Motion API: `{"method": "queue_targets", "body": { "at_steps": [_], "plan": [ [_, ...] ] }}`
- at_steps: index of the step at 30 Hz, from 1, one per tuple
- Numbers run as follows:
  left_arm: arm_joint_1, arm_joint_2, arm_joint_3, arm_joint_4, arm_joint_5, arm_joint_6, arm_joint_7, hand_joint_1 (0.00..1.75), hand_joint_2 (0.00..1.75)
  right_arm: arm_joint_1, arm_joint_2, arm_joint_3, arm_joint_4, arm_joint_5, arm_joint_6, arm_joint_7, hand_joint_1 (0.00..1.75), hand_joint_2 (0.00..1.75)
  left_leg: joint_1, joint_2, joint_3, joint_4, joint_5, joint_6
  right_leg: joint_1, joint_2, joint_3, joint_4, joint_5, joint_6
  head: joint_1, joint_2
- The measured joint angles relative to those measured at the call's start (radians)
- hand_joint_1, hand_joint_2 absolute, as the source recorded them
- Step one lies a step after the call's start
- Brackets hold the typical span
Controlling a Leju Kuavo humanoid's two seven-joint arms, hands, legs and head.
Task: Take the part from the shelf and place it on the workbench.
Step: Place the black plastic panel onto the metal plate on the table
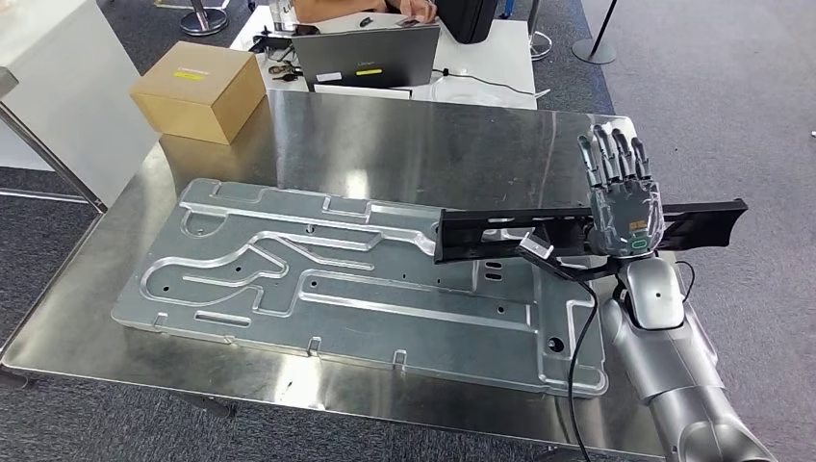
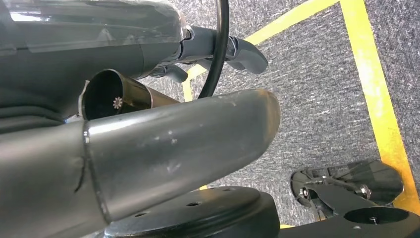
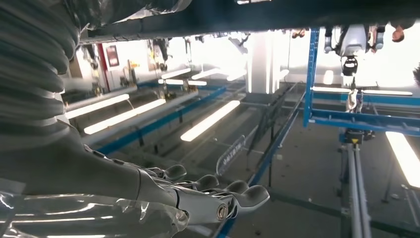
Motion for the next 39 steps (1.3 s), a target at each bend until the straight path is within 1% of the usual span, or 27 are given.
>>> {"method": "queue_targets", "body": {
  "at_steps": [5,10,15,21,29,34,39],
  "plan": [
    [0.0,0.002,-0.009,0.0,0.0,0.0,0.009,0.0,0.0,0.0,0.001,-0.001,0.008,0.013,0.005,-0.025,0.0,1.75,0.0,0.0,0.002,0.0,0.0,0.0,0.0,0.0,0.002,0.0,0.0,0.0,0.0,0.0],
    [0.0,0.003,-0.027,0.0,0.0,-0.002,0.012,0.0,0.0,-0.004,0.01,0.02,0.035,0.058,0.004,-0.028,0.0,1.75,0.0,0.001,0.005,0.0,-0.002,-0.002,0.0,0.002,0.007,0.0,-0.001,0.0,0.0,0.0],
    [0.0,0.005,-0.041,0.0,0.0,-0.004,0.012,0.0,0.0,-0.025,0.027,0.043,0.07,0.066,0.0,-0.027,0.0,1.75,0.001,0.004,0.009,-0.001,-0.005,-0.002,0.001,0.005,0.013,-0.001,-0.002,0.0,0.0,0.0],
    [0.0,0.007,-0.048,0.0,0.002,-0.004,0.014,0.0,0.0,-0.044,0.048,0.062,0.093,0.067,0.02,-0.031,0.0,1.75,0.001,0.004,0.012,-0.001,-0.005,-0.003,0.001,0.006,0.016,0.0,-0.002,0.0,0.0,0.0],
    [0.003,0.01,-0.055,0.003,0.001,-0.009,0.031,0.0,0.0,-0.025,0.069,0.081,0.136,0.051,0.016,-0.037,0.0,1.75,0.001,0.003,0.01,-0.001,-0.004,-0.002,0.001,0.004,0.014,0.0,-0.002,-0.001,0.0,0.0],
    [0.002,0.018,-0.072,0.005,0.0,-0.009,0.023,0.0,0.0,-0.093,0.088,0.099,0.164,0.051,0.064,-0.039,0.0,1.75,0.001,0.003,0.008,0.0,-0.004,-0.002,0.001,0.004,0.01,0.001,-0.002,-0.001,0.0,0.0],
    [0.002,0.024,-0.076,0.005,0.001,-0.005,0.008,0.0,0.0,-0.144,0.114,0.125,0.187,0.055,0.068,-0.039,0.0,1.75,0.001,0.002,0.009,0.0,-0.003,-0.003,0.001,0.003,0.009,0.001,-0.003,-0.001,0.0,0.0]
  ]
}}
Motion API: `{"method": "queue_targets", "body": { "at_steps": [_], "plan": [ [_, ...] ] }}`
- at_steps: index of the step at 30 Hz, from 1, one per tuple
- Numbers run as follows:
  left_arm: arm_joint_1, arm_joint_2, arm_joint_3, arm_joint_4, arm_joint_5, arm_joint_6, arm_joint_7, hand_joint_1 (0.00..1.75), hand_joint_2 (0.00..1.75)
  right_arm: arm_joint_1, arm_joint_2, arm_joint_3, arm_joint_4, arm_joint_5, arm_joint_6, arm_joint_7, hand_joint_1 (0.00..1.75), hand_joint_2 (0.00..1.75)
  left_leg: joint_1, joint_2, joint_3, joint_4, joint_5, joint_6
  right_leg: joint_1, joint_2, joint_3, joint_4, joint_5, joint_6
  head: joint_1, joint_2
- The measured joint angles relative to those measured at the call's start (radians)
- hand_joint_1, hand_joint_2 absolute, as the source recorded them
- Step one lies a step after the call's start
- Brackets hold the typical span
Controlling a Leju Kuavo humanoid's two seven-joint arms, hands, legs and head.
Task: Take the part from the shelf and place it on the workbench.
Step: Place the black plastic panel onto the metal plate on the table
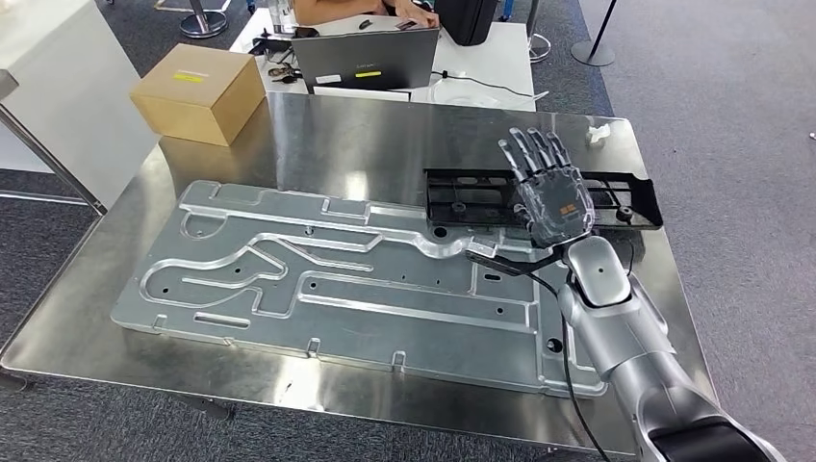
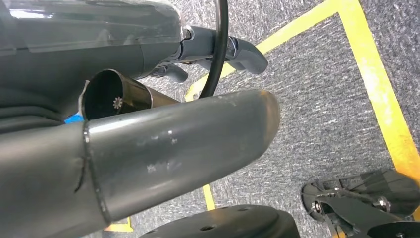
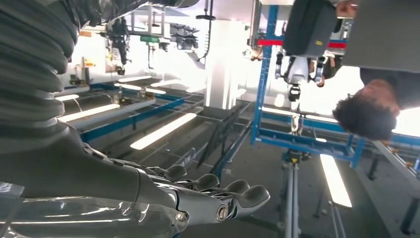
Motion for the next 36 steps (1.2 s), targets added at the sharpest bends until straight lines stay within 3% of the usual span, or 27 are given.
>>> {"method": "queue_targets", "body": {
  "at_steps": [2,6,14,23,28,30,32,35,36],
  "plan": [
    [0.0,0.001,-0.003,0.0,0.0,0.001,-0.001,0.0,0.0,-0.008,0.007,0.009,0.007,0.001,-0.001,0.001,0.0,1.75,0.0,0.0,0.0,0.0,0.0,0.0,0.0,0.0,0.0,0.0,0.0,0.0,0.0,0.0],
    [0.0,0.002,-0.006,0.0,0.001,0.001,-0.002,0.0,0.0,-0.015,0.014,0.018,0.02,0.003,-0.002,0.002,0.0,0.0,0.0,0.0,-0.001,0.0,0.0,0.0,0.0,-0.001,-0.001,0.0,0.0,0.0,0.0,0.0],
    [0.0,0.007,-0.007,0.001,0.006,0.005,0.001,0.0,0.0,-0.003,0.025,0.03,0.034,-0.008,-0.021,0.004,0.0,0.0,0.0,0.0,-0.001,0.0,0.0,0.0,0.0,-0.001,-0.001,0.0,0.0,0.0,0.0,0.0],
    [0.0,-0.001,-0.019,0.001,0.008,-0.012,-0.036,0.0,0.0,0.091,0.01,0.032,-0.031,-0.025,-0.024,0.017,0.0,0.0,-0.002,0.0,-0.003,0.003,-0.002,0.001,-0.001,-0.001,-0.002,-0.002,0.0,0.001,0.0,0.0],
    [-0.001,-0.011,-0.023,0.001,0.009,-0.015,-0.041,0.0,0.0,0.127,-0.004,0.032,-0.079,-0.027,-0.015,0.021,0.0,0.0,-0.006,0.0,-0.006,0.008,-0.002,0.005,-0.003,-0.001,-0.003,-0.003,0.003,0.006,0.0,0.0],
    [-0.001,-0.015,-0.024,0.001,0.008,-0.015,-0.042,0.0,0.0,0.133,-0.01,0.032,-0.094,-0.027,-0.014,0.022,0.0,0.0,-0.002,0.001,-0.004,0.0,0.007,0.013,-0.003,0.0,-0.003,-0.005,0.005,0.013,0.0,0.0],
    [-0.003,-0.022,-0.026,0.001,0.007,-0.015,-0.043,0.0,0.0,0.14,-0.019,0.032,-0.109,-0.028,-0.012,0.028,0.0,0.0,0.005,0.005,-0.002,-0.015,0.023,0.022,-0.002,0.001,-0.015,0.024,-0.022,0.021,0.0,0.0],
    [-0.005,-0.034,-0.031,0.001,0.004,-0.014,-0.043,0.0,0.0,0.16,-0.031,0.031,-0.126,-0.028,-0.003,0.036,0.0,0.0,0.008,0.009,-0.009,-0.02,0.032,0.028,-0.01,0.0,-0.085,0.197,-0.122,0.033,0.001,0.0],
    [-0.004,-0.039,-0.034,0.001,0.002,-0.014,-0.04,0.0,0.0,0.171,-0.036,0.031,-0.132,-0.027,0.0,0.039,0.0,0.0,0.009,0.009,-0.013,-0.016,0.032,0.028,-0.015,-0.001,-0.105,0.25,-0.139,0.037,0.001,0.0]
  ]
}}
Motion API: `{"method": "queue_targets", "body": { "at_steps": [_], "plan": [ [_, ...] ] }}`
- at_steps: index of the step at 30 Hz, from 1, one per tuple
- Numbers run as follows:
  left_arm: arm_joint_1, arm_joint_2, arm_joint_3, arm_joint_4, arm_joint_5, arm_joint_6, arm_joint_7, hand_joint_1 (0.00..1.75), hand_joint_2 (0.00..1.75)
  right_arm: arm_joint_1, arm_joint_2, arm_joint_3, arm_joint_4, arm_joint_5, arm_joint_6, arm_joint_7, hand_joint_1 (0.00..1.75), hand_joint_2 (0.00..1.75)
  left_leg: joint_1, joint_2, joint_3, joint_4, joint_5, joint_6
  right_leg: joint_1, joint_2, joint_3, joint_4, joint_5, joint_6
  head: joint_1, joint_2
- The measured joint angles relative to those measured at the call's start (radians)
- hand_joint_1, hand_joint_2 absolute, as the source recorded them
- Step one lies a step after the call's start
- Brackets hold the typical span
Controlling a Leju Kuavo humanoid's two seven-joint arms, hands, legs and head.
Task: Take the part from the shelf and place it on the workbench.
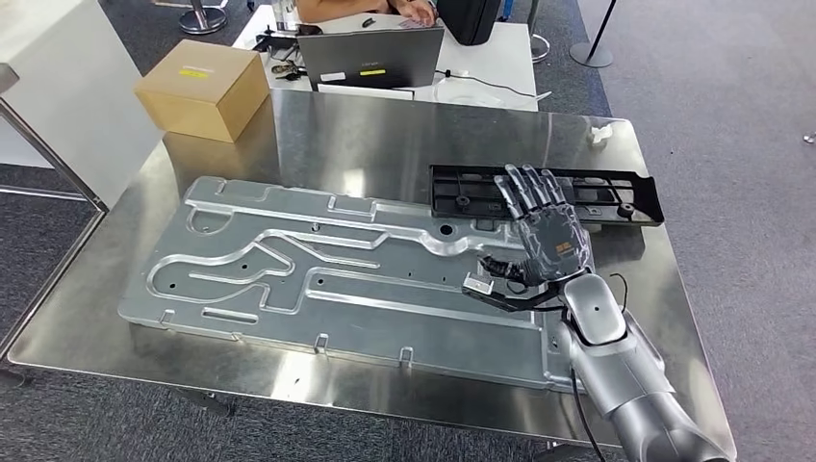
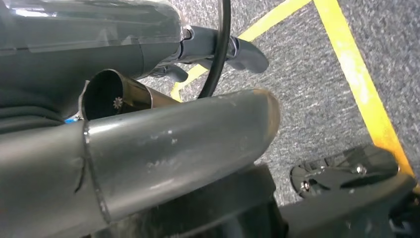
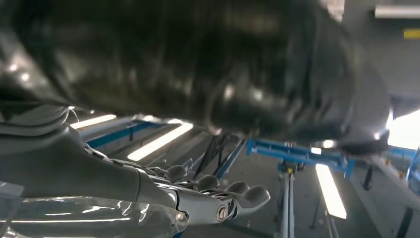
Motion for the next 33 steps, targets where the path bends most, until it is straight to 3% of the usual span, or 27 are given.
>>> {"method": "queue_targets", "body": {
  "at_steps": [1,2,4,5,7,10,11,13,15,16,17,18,20,22,24,26,28,30,31,32,33],
  "plan": [
    [0.0,-0.004,-0.003,0.0,-0.001,0.0,0.004,0.0,0.0,0.011,-0.005,0.0,-0.007,0.002,0.004,0.003,0.0,0.0,0.001,0.0,-0.004,0.005,0.0,-0.001,-0.005,-0.001,-0.006,0.021,0.002,0.005,0.0,0.0],
    [0.0,-0.008,-0.006,0.0,-0.002,0.0,0.009,0.0,0.0,0.02,-0.009,-0.001,-0.015,0.005,0.009,0.007,0.0,0.0,0.003,0.0,-0.008,0.01,-0.002,-0.003,-0.011,-0.003,0.008,0.001,0.022,0.01,0.0,0.0],
    [-0.001,-0.017,-0.012,0.0,-0.003,0.0,0.018,0.0,0.0,0.029,-0.017,-0.003,-0.031,0.012,0.019,0.013,0.0,0.0,0.007,0.0,-0.017,0.025,-0.007,-0.012,-0.02,-0.006,0.077,-0.122,0.075,0.019,0.0,0.0],
    [-0.002,-0.022,-0.014,0.0,-0.002,0.001,0.019,0.0,0.0,0.031,-0.02,-0.005,-0.039,0.017,0.026,0.016,0.0,0.0,0.008,-0.001,-0.022,0.032,-0.009,-0.019,-0.019,-0.005,0.106,-0.176,0.093,0.018,0.0,0.0],
    [-0.003,-0.028,-0.015,0.0,0.005,0.003,0.015,0.0,0.0,0.032,-0.027,-0.008,-0.052,0.024,0.042,0.016,0.0,0.0,0.007,-0.003,-0.03,0.041,-0.008,-0.034,-0.014,-0.001,0.127,-0.222,0.099,0.007,-0.001,0.0],
    [-0.004,-0.029,-0.015,0.0,0.025,-0.002,0.002,0.0,0.0,0.017,-0.03,-0.009,-0.068,0.032,0.068,0.008,0.0,0.0,0.007,-0.005,-0.043,0.051,-0.01,-0.054,-0.013,-0.001,0.112,-0.226,0.112,-0.02,-0.002,0.0],
    [-0.004,-0.029,-0.015,0.0,0.032,-0.004,-0.001,0.0,0.0,0.008,-0.03,-0.008,-0.073,0.034,0.075,0.005,0.0,0.0,0.008,-0.005,-0.054,0.071,-0.031,-0.059,-0.014,-0.002,0.106,-0.229,0.118,-0.03,-0.002,0.0],
    [-0.005,-0.029,-0.015,0.0,0.038,-0.007,-0.004,0.0,0.0,-0.007,-0.03,-0.008,-0.078,0.037,0.083,0.001,0.0,0.0,0.01,-0.005,-0.092,0.168,-0.108,-0.066,-0.014,-0.006,0.091,-0.232,0.132,-0.046,-0.002,0.0],
    [-0.005,-0.029,-0.015,0.0,0.038,-0.009,-0.005,0.0,0.0,-0.013,-0.03,-0.008,-0.079,0.038,0.087,-0.002,0.0,0.0,0.01,-0.005,-0.13,0.292,-0.175,-0.069,-0.008,-0.01,0.072,-0.231,0.146,-0.051,-0.003,0.0],
    [-0.005,-0.029,-0.015,0.0,0.038,-0.009,-0.005,0.0,0.0,-0.014,-0.03,-0.007,-0.079,0.038,0.087,-0.003,0.0,0.0,0.01,-0.005,-0.133,0.323,-0.182,-0.068,-0.005,-0.011,0.062,-0.231,0.154,-0.052,-0.003,0.0],
    [-0.005,-0.029,-0.015,0.0,0.038,-0.009,-0.005,0.0,0.0,-0.014,-0.03,-0.007,-0.079,0.038,0.087,-0.004,0.0,0.0,0.01,-0.005,-0.118,0.318,-0.169,-0.065,-0.002,-0.011,0.052,-0.23,0.162,-0.052,-0.003,0.0],
    [-0.006,-0.029,-0.015,0.0,0.038,-0.01,-0.005,0.0,0.0,-0.015,-0.03,-0.006,-0.08,0.039,0.087,-0.005,0.0,0.0,0.009,-0.005,-0.084,0.276,-0.143,-0.059,0.001,-0.012,0.043,-0.23,0.17,-0.052,-0.003,0.0],
    [-0.008,-0.029,-0.015,0.0,0.038,-0.012,-0.002,0.0,0.0,-0.016,-0.03,-0.005,-0.086,0.039,0.088,-0.005,0.0,0.0,0.003,-0.005,0.013,0.132,-0.1,-0.043,0.005,-0.011,0.029,-0.229,0.187,-0.049,-0.003,0.0],
    [-0.012,-0.032,-0.015,0.0,0.038,-0.013,0.002,0.0,0.0,-0.018,-0.03,-0.004,-0.093,0.039,0.095,-0.003,0.0,0.0,-0.005,-0.005,0.07,0.035,-0.091,-0.035,0.005,-0.012,0.023,-0.232,0.203,-0.039,-0.003,0.0],
    [-0.013,-0.035,-0.015,0.0,0.038,-0.012,0.005,0.0,0.0,-0.02,-0.032,-0.004,-0.095,0.041,0.105,0.004,0.0,0.0,-0.009,-0.005,0.068,0.015,-0.08,-0.032,0.003,-0.013,0.023,-0.242,0.223,-0.025,-0.003,0.0],
    [-0.014,-0.037,-0.015,0.0,0.038,-0.012,0.007,0.0,0.0,-0.021,-0.037,-0.004,-0.095,0.041,0.108,0.011,0.0,0.0,-0.005,0.0,0.056,0.003,-0.055,-0.019,0.0,-0.011,0.014,-0.236,0.209,-0.014,-0.003,0.0],
    [-0.017,-0.039,-0.015,0.0,0.038,-0.013,0.007,0.0,0.0,-0.025,-0.048,-0.004,-0.092,0.038,0.107,0.012,0.0,0.0,-0.001,0.005,0.032,-0.004,-0.024,-0.007,-0.003,-0.008,-0.013,-0.16,0.118,-0.006,-0.002,0.0],
    [-0.018,-0.039,-0.015,0.0,0.038,-0.014,0.006,0.0,0.0,-0.032,-0.059,-0.004,-0.086,0.033,0.106,0.011,0.0,0.0,-0.001,0.005,-0.002,-0.002,0.001,-0.004,-0.005,-0.008,-0.044,-0.029,0.028,0.003,-0.002,0.0],
    [-0.017,-0.039,-0.015,0.0,0.038,-0.014,0.005,0.0,0.0,-0.034,-0.063,-0.004,-0.083,0.031,0.106,0.01,0.0,0.0,-0.001,0.005,-0.02,0.001,0.013,-0.006,-0.006,-0.008,-0.048,0.021,0.017,0.007,-0.002,0.0],
    [-0.017,-0.039,-0.015,0.0,0.039,-0.014,0.005,0.0,0.0,-0.036,-0.066,-0.004,-0.08,0.029,0.106,0.008,0.0,0.0,0.0,0.006,-0.037,0.005,0.022,-0.008,-0.007,-0.008,-0.035,0.038,0.028,0.01,-0.002,0.0],
    [-0.017,-0.04,-0.015,0.0,0.039,-0.014,0.003,0.0,0.0,-0.037,-0.068,-0.004,-0.077,0.026,0.105,0.007,0.0,0.0,0.001,0.006,-0.054,0.011,0.03,-0.011,-0.009,-0.009,-0.006,0.021,0.052,0.012,-0.002,0.0]
  ]
}}
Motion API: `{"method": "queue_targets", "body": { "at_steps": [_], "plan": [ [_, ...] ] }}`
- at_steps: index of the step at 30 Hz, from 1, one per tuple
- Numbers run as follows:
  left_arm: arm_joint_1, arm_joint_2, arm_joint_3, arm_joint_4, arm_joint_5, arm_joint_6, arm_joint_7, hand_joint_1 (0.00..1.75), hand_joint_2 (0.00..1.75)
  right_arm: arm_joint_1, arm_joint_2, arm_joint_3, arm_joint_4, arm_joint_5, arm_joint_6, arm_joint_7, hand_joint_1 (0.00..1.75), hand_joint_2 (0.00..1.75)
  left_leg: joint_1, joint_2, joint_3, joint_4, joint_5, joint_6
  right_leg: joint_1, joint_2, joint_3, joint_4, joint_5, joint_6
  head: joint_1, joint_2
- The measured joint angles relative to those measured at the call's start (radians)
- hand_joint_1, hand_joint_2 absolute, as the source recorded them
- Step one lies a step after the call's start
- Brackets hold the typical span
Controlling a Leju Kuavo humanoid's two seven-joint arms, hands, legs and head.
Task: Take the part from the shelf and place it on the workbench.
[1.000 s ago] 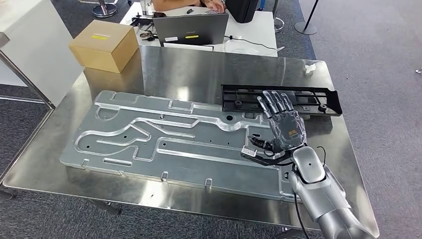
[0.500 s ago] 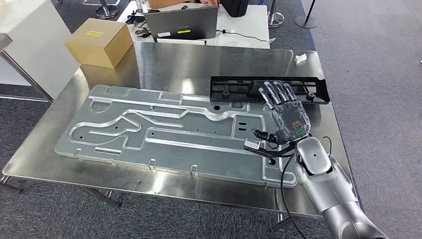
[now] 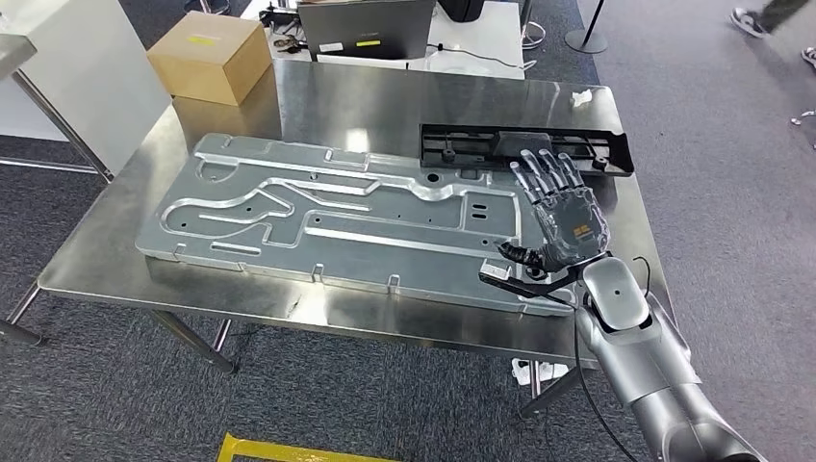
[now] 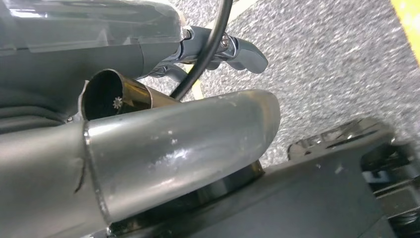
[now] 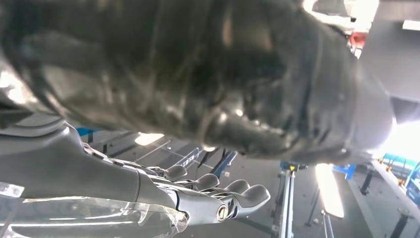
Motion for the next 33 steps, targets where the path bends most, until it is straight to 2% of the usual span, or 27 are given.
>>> {"method": "queue_targets", "body": {
  "at_steps": [1,3,4,5,7,8,9,10,12,13,14,15,17,19,20,21,22,23,24,25,27,28,29,30,31,32,33],
  "plan": [
    [0.0,0.0,0.0,0.0,0.0,0.001,-0.002,0.0,0.0,-0.004,-0.003,0.0,0.003,-0.004,-0.001,-0.002,0.0,0.0,0.001,0.001,-0.016,0.008,0.007,-0.004,-0.003,0.0,0.048,-0.052,0.023,0.002,0.0,0.0],
    [-0.001,0.0,0.0,0.0,0.002,0.003,-0.009,0.0,0.0,-0.019,-0.009,-0.001,0.007,-0.013,-0.004,-0.005,0.0,0.0,0.0,0.0,-0.041,0.025,0.017,-0.014,-0.003,0.001,0.144,-0.184,0.02,-0.001,0.0,0.0],
    [-0.001,0.001,0.0,0.0,0.003,0.005,-0.012,0.0,0.0,-0.026,-0.013,-0.002,0.01,-0.019,-0.007,-0.007,0.0,0.0,-0.001,0.0,-0.049,0.032,0.022,-0.02,-0.001,0.002,0.173,-0.232,0.009,-0.006,0.0,0.0],
    [-0.002,0.001,0.0,0.0,0.006,0.006,-0.013,0.0,0.0,-0.032,-0.018,-0.004,0.013,-0.024,-0.01,-0.009,0.0,0.0,-0.002,-0.001,-0.053,0.034,0.029,-0.027,0.003,0.004,0.182,-0.253,-0.002,-0.013,-0.001,0.0],
    [-0.001,0.002,0.0,0.0,0.013,0.008,-0.013,0.0,0.0,-0.038,-0.026,-0.006,0.019,-0.032,-0.014,-0.013,0.0,0.0,-0.001,-0.002,-0.058,0.035,0.04,-0.04,0.004,0.003,0.174,-0.258,0.008,-0.031,0.0,0.0],
    [0.0,0.003,0.0,0.0,0.017,0.008,-0.011,0.0,0.0,-0.042,-0.028,-0.006,0.022,-0.034,-0.015,-0.014,0.0,0.0,0.001,-0.004,-0.066,0.044,0.028,-0.046,0.003,0.002,0.166,-0.258,0.018,-0.041,-0.001,0.0],
    [0.0,0.004,0.0,0.0,0.019,0.008,-0.009,0.0,0.0,-0.045,-0.028,-0.006,0.025,-0.036,-0.015,-0.015,0.0,0.0,0.003,-0.005,-0.078,0.069,-0.003,-0.052,0.001,0.0,0.156,-0.259,0.029,-0.051,-0.001,0.0],
    [0.0,0.005,0.0,0.0,0.02,0.007,-0.007,0.0,0.0,-0.049,-0.029,-0.006,0.029,-0.038,-0.015,-0.016,0.0,0.0,0.004,-0.005,-0.093,0.113,-0.049,-0.057,0.0,-0.001,0.143,-0.26,0.041,-0.058,-0.001,0.0],
    [0.0,0.007,0.0,0.0,0.02,0.006,-0.003,0.0,0.0,-0.053,-0.029,-0.006,0.035,-0.041,-0.015,-0.018,0.0,0.0,0.006,-0.006,-0.125,0.235,-0.145,-0.065,0.003,-0.001,0.113,-0.26,0.065,-0.066,-0.001,0.0],
    [0.0,0.008,0.0,0.0,0.02,0.005,-0.001,0.0,0.0,-0.055,-0.03,-0.006,0.039,-0.041,-0.015,-0.019,0.0,0.0,0.006,-0.006,-0.13,0.286,-0.165,-0.066,0.005,-0.001,0.098,-0.259,0.077,-0.067,-0.001,0.0],
    [0.0,0.01,0.0,0.0,0.02,0.004,0.0,0.0,0.0,-0.056,-0.031,-0.006,0.044,-0.041,-0.015,-0.021,0.0,0.0,0.006,-0.006,-0.123,0.312,-0.162,-0.066,0.007,-0.001,0.082,-0.259,0.089,-0.067,-0.001,0.0],
    [0.0,0.011,0.0,0.0,0.02,0.004,0.001,0.0,0.0,-0.058,-0.032,-0.006,0.049,-0.042,-0.015,-0.023,0.0,0.0,0.006,-0.006,-0.1,0.306,-0.14,-0.062,0.01,-0.001,0.066,-0.258,0.101,-0.066,-0.001,0.0],
    [-0.002,0.013,0.0,0.0,0.02,0.003,0.001,0.0,0.0,-0.065,-0.032,-0.006,0.057,-0.044,-0.016,-0.026,0.0,0.0,0.001,-0.007,-0.007,0.206,-0.097,-0.045,0.014,0.0,0.039,-0.258,0.125,-0.064,-0.001,0.0],
    [-0.005,0.017,0.0,0.0,0.02,0.004,-0.001,0.0,0.0,-0.074,-0.032,-0.006,0.062,-0.047,-0.017,-0.029,0.0,0.0,-0.006,-0.006,0.094,0.064,-0.107,-0.027,0.016,-0.001,0.023,-0.259,0.147,-0.057,-0.001,0.0],
    [-0.006,0.018,0.0,0.0,0.02,0.004,-0.002,0.0,0.0,-0.077,-0.032,-0.006,0.064,-0.048,-0.018,-0.03,0.0,0.0,-0.011,-0.006,0.121,0.019,-0.117,-0.021,0.014,-0.002,0.021,-0.261,0.158,-0.051,-0.001,0.0],
    [-0.006,0.019,0.0,0.0,0.02,0.004,-0.003,0.0,0.0,-0.079,-0.032,-0.006,0.067,-0.049,-0.018,-0.031,0.0,0.0,-0.015,-0.005,0.128,-0.004,-0.119,-0.017,0.013,-0.004,0.02,-0.267,0.169,-0.044,-0.001,0.0],
    [-0.005,0.019,0.0,0.0,0.021,0.004,-0.004,0.0,0.0,-0.08,-0.031,-0.006,0.071,-0.05,-0.018,-0.032,0.0,0.0,-0.014,-0.004,0.123,-0.01,-0.106,-0.014,0.011,-0.005,0.018,-0.272,0.18,-0.038,-0.001,0.0],
    [-0.005,0.019,0.0,0.0,0.021,0.005,-0.004,0.0,0.0,-0.079,-0.031,-0.005,0.074,-0.053,-0.018,-0.033,0.0,0.0,-0.013,-0.002,0.118,-0.019,-0.09,-0.007,0.01,-0.004,0.015,-0.272,0.175,-0.032,-0.001,0.0],
    [-0.005,0.019,0.0,0.0,0.023,0.005,-0.004,0.0,0.0,-0.078,-0.031,-0.005,0.078,-0.059,-0.015,-0.032,0.0,0.0,-0.01,0.0,0.109,-0.026,-0.073,0.001,0.01,-0.002,0.007,-0.257,0.15,-0.028,-0.001,0.0],
    [-0.005,0.02,0.0,0.0,0.026,0.006,-0.004,0.0,0.0,-0.075,-0.03,-0.005,0.082,-0.067,-0.011,-0.031,0.0,0.0,-0.007,0.002,0.097,-0.032,-0.055,0.007,0.009,-0.001,-0.005,-0.222,0.105,-0.025,0.0,0.0],
    [-0.004,0.019,0.0,0.0,0.033,0.008,-0.004,0.0,0.0,-0.062,-0.023,-0.005,0.09,-0.09,-0.001,-0.026,0.0,0.0,-0.007,0.003,0.064,-0.032,-0.027,0.011,0.006,0.001,-0.03,-0.105,-0.001,-0.018,0.001,0.0],
    [-0.004,0.019,0.0,0.0,0.037,0.009,-0.005,0.0,0.0,-0.049,-0.017,-0.005,0.094,-0.104,0.0,-0.024,0.0,0.0,-0.006,0.003,0.047,-0.031,-0.014,0.009,0.003,0.0,-0.036,-0.045,-0.027,-0.014,0.001,0.0],
    [-0.003,0.019,0.0,0.0,0.04,0.01,-0.006,0.0,0.0,-0.031,-0.009,-0.006,0.099,-0.123,-0.002,-0.024,0.0,0.0,-0.005,0.003,0.029,-0.028,-0.003,0.007,0.001,0.0,-0.032,-0.006,-0.028,-0.01,0.001,0.0],
    [-0.003,0.019,0.001,0.0,0.045,0.013,-0.007,0.0,0.0,-0.008,0.002,-0.009,0.103,-0.145,-0.01,-0.026,0.0,0.0,-0.002,0.004,0.011,-0.022,0.008,0.003,-0.003,0.0,-0.013,0.005,-0.008,-0.005,0.001,0.0],
    [-0.003,0.019,0.001,0.0,0.049,0.016,-0.008,0.0,0.0,0.019,0.015,-0.012,0.107,-0.166,-0.021,-0.027,0.0,0.0,0.002,0.004,-0.008,-0.015,0.017,-0.002,-0.007,0.0,0.021,-0.017,0.019,0.0,0.001,0.0],
    [-0.003,0.019,0.002,0.0,0.053,0.018,-0.009,0.0,0.0,0.047,0.03,-0.015,0.109,-0.184,-0.034,-0.029,0.0,0.0,0.005,0.003,-0.026,-0.003,0.023,-0.008,-0.011,-0.001,0.071,-0.069,0.035,0.005,0.001,0.0],
    [-0.003,0.019,0.002,0.0,0.056,0.02,-0.01,0.0,0.0,0.073,0.046,-0.018,0.111,-0.196,-0.046,-0.031,0.0,0.0,0.006,0.003,-0.043,0.01,0.028,-0.015,-0.012,-0.002,0.125,-0.139,0.029,0.008,0.001,0.0]
  ]
}}
